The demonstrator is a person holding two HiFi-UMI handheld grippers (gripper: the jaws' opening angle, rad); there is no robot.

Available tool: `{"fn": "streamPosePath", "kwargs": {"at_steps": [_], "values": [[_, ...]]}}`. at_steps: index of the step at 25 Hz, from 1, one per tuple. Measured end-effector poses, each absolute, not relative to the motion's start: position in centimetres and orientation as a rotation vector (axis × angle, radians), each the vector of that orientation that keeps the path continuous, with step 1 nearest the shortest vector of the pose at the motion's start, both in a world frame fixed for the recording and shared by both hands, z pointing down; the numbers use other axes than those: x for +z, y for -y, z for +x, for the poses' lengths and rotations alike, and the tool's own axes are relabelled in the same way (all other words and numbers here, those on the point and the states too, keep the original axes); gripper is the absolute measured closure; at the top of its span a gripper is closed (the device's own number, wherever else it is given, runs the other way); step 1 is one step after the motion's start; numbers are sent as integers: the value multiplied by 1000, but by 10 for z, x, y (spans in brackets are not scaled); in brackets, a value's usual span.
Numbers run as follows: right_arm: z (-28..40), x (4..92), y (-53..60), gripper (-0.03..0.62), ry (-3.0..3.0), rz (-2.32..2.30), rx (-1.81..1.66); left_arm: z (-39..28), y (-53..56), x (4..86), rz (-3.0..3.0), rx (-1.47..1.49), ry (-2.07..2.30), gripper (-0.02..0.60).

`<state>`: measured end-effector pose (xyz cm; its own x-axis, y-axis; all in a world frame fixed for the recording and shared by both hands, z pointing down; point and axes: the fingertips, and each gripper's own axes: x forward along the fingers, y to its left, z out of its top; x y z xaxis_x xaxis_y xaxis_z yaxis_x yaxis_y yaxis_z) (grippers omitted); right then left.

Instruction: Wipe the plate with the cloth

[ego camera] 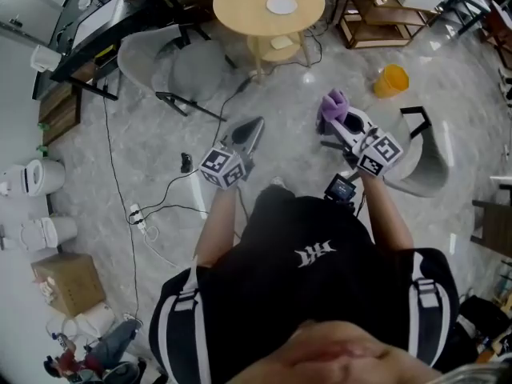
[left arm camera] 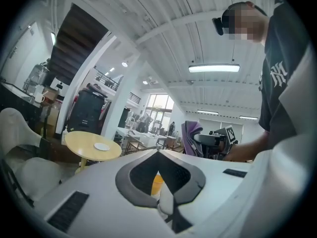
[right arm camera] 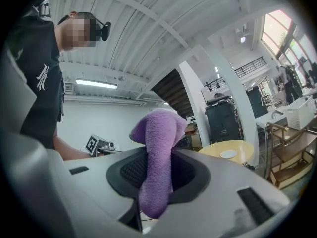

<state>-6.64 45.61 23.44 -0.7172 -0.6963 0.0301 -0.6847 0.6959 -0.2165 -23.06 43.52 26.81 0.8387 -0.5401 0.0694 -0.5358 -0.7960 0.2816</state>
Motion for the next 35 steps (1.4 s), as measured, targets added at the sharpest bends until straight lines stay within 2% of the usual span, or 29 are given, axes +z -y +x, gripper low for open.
{"fn": "streamPosePath", "kwargs": {"at_steps": [11,24,35], "values": [[-88,234,-396,497,-2880,-1263,-310,-246,-362,280,2714,-57,717,569],[-20,251,-312,496,-2853,-1249,-304,-165,-275,286,2783,75,641,569],[64,224,-200,496,-2899,-1121,-201,-90,-173,256,2792,111,760,569]]}}
